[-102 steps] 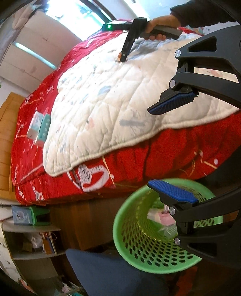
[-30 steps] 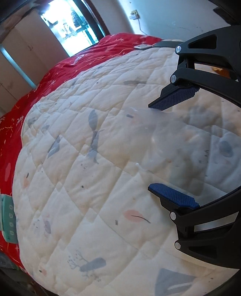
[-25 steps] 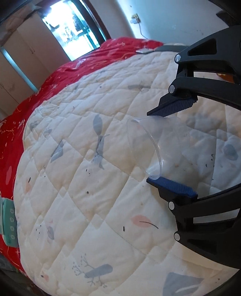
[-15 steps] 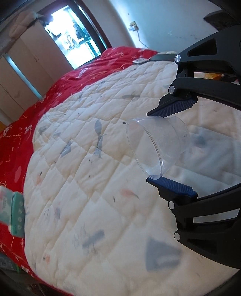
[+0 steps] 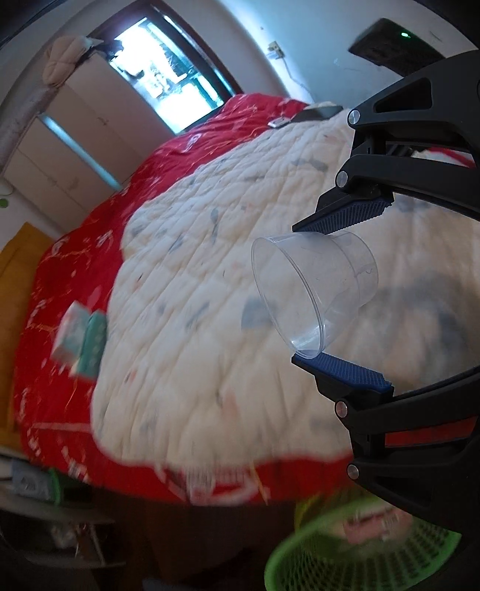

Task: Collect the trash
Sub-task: 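Carry the cup and peel with both tools over the green basket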

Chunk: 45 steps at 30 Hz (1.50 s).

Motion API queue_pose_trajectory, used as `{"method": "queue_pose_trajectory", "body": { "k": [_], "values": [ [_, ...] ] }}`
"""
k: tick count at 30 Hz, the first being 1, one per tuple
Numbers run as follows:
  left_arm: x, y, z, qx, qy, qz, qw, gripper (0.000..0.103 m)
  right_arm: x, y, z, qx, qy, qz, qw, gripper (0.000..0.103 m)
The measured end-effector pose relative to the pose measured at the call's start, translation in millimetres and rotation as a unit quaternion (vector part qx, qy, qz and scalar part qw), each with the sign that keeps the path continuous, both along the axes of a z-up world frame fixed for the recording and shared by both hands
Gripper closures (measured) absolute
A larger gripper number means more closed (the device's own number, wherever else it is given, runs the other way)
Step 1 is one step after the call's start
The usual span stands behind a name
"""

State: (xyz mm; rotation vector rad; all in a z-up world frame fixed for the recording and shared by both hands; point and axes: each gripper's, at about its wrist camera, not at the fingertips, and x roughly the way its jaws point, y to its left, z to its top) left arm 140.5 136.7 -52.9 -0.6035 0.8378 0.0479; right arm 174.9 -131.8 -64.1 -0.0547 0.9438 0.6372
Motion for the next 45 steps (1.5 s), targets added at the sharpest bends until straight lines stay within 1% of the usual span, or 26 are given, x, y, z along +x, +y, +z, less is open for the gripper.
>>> {"method": "queue_pose_trajectory", "body": {
  "k": [3, 8, 12, 17, 21, 27, 29, 31, 32, 34, 35, 40, 45],
  "values": [
    [-34, 24, 3, 0.005, -0.004, 0.022, 0.9997, 0.041, -13, 17, 4, 0.002, -0.002, 0.017, 1.0, 0.069],
    [-87, 62, 1, 0.021, 0.002, 0.065, 0.9977, 0.041, -35, 46, 10, 0.003, -0.006, 0.045, 0.999, 0.069],
    [-123, 85, -6, 0.041, 0.019, 0.096, 0.9944, 0.041, -49, 71, 11, 0.003, -0.006, 0.07, 0.997, 0.069],
    [-160, 119, -24, 0.041, 0.043, 0.136, 0.9889, 0.04, -61, 101, 10, 0.004, -0.002, 0.1, 0.995, 0.069],
    [-178, 138, -41, 0.047, 0.068, 0.157, 0.9842, 0.04, -69, 124, 8, 0.003, 0.003, 0.12, 0.993, 0.069],
    [-194, 160, -70, 0.03, 0.106, 0.175, 0.9783, 0.039, -77, 152, 8, 0.001, 0.007, 0.145, 0.989, 0.069],
    [-197, 165, -76, 0.023, 0.109, 0.182, 0.9769, 0.038, -81, 160, 7, 0.0, 0.008, 0.152, 0.988, 0.069],
    [-202, 171, -82, 0.013, 0.114, 0.189, 0.9753, 0.035, -82, 165, 7, -0.001, 0.009, 0.157, 0.988, 0.069],
    [-204, 171, -84, 0.011, 0.114, 0.191, 0.9749, 0.035, -83, 168, 7, -0.002, 0.01, 0.16, 0.987, 0.069],
    [-208, 174, -85, 0.009, 0.113, 0.194, 0.9743, 0.03, -86, 174, 6, -0.002, 0.013, 0.167, 0.986, 0.069],
    [-212, 174, -85, 0.007, 0.113, 0.198, 0.9737, 0.029, -88, 178, 6, -0.002, 0.013, 0.171, 0.985, 0.069],
    [-227, 179, -81, 0.002, 0.107, 0.211, 0.9717, 0.029, -93, 194, 2, -0.003, 0.021, 0.187, 0.982, 0.069],
    [-243, 178, -73, 0.012, 0.099, 0.217, 0.9711, 0.029, -102, 215, 0, -0.005, 0.024, 0.208, 0.978, 0.069]
  ]
}}
